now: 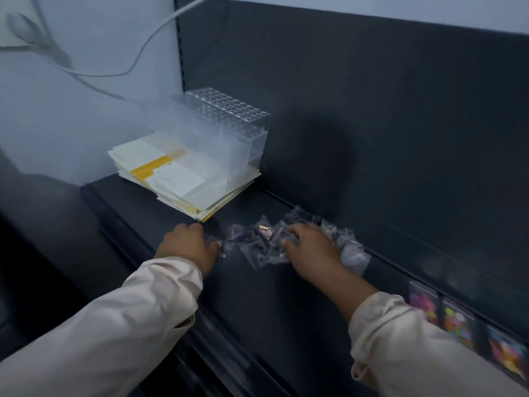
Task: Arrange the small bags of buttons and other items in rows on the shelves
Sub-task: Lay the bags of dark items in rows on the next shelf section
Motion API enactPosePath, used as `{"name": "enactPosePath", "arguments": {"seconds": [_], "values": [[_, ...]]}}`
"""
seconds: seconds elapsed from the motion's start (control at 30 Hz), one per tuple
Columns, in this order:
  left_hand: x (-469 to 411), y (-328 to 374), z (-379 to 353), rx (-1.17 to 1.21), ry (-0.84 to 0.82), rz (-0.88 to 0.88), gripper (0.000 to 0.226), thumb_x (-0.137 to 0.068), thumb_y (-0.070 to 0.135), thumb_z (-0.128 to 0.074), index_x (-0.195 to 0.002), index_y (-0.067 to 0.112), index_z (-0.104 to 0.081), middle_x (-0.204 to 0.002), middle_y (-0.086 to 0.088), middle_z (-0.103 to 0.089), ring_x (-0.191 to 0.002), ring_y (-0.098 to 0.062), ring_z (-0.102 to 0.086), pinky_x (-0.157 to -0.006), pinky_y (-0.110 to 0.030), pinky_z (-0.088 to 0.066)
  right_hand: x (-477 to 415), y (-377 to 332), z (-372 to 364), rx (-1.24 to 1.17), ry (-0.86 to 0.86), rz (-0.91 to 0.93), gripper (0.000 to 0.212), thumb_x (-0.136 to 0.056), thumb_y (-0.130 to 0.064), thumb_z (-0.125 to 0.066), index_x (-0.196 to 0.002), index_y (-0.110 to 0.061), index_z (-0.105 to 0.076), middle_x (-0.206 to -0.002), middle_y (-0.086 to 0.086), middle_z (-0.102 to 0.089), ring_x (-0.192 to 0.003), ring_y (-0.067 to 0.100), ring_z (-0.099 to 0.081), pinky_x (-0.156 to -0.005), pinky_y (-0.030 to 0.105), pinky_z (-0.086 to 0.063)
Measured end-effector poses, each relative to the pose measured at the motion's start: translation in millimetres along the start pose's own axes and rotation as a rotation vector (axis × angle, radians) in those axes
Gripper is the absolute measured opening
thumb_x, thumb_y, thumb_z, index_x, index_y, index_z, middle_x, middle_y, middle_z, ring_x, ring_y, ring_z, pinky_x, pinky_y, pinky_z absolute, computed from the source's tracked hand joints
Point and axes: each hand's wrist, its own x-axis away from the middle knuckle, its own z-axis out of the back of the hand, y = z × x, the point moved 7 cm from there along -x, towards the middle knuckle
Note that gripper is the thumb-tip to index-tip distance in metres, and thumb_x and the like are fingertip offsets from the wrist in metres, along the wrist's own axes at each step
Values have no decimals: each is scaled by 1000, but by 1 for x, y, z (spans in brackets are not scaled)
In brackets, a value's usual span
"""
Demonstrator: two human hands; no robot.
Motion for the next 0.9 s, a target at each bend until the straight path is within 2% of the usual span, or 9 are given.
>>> {"name": "enactPosePath", "arguments": {"seconds": [0.17, 0.37, 0.47, 0.57, 0.63, 0.7, 0.77, 0.83, 0.9], "values": [[-40, -9, -16, -79, -27, -17, 50, -84, 57, -52, -107, 13, -57, -114, -11, -51, -108, -32, -51, -85, -37, -45, -24, -2, -20, 70, 10, -121, 49, -90, -31, -55, -137, -21, -42, -141, 7, -38, -122, 25, -47, -97, 29, -38], [-56, 6, -25, 21, -51, -157, 32, -83, 45, -61, -91, 14, -64, -106, -9, -58, -98, -30, -56, -77, -36, -51, -29, 2, -25, -25, 52, -242, 48, -82, -25, -66, -128, -18, -52, -125, 7, -57, -111, 24, -56, -87, 24, -42], [-56, 12, -26, 144, -79, -213, 19, -86, 33, -61, -80, 15, -57, -94, -7, -61, -89, -28, -58, -73, -34, -48, -27, 5, -27, -147, 41, -304, 40, -82, -16, -65, -121, -19, -55, -108, 4, -64, -92, 21, -62, -74, 22, -44], [-51, 13, -19, 335, -21, -215, 20, -90, 27, -56, -77, 14, -49, -74, -3, -55, -75, -24, -55, -65, -30, -40, -21, 7, -26, -279, 93, -311, 39, -82, -8, -65, -117, -22, -55, -92, -6, -59, -76, 9, -58, -63, 18, -43], [-47, 15, -11, 517, 30, -203, 22, -90, 27, -55, -75, 13, -46, -68, -1, -51, -69, -23, -50, -64, -29, -34, -15, 8, -24, -439, 148, -320, 46, -80, -3, -67, -120, -22, -53, -93, -10, -58, -77, 4, -56, -61, 10, -43], [-42, 22, -5, 677, 46, -215, 24, -90, 26, -57, -74, 13, -46, -68, -1, -50, -66, -20, -48, -62, -29, -32, -7, 9, -22, -639, 193, -342, 49, -79, 1, -68, -122, -17, -54, -90, -7, -60, -74, 5, -58, -62, 9, -45], [-36, 34, -3, 790, -2, -232, 25, -88, 26, -59, -74, 9, -48, -67, -3, -51, -63, -19, -48, -59, -31, -35, 4, 11, -19, -810, 204, -371, 43, -79, 3, -67, -117, -12, -56, -79, -2, -61, -65, 8, -58, -59, 12, -46], [-28, 48, -8, 866, -102, -219, 25, -87, 28, -61, -76, 8, -50, -68, -7, -54, -65, -25, -54, -65, -34, -44, 17, 14, -15, -959, 189, -417, 36, -80, 4, -66, -111, -12, -59, -77, 0, -62, -63, 8, -57, -57, 17, -44], [-18, 62, -18, 922, -231, -189, 23, -86, 29, -60, -73, 14, -48, -71, -12, -59, -67, -31, -58, -70, -46, -52, 34, 18, -9, -1088, 163, -452, 29, -82, 5, -62, -103, -15, -60, -78, 0, -62, -63, 8, -56, -56, 20, -44]]}}
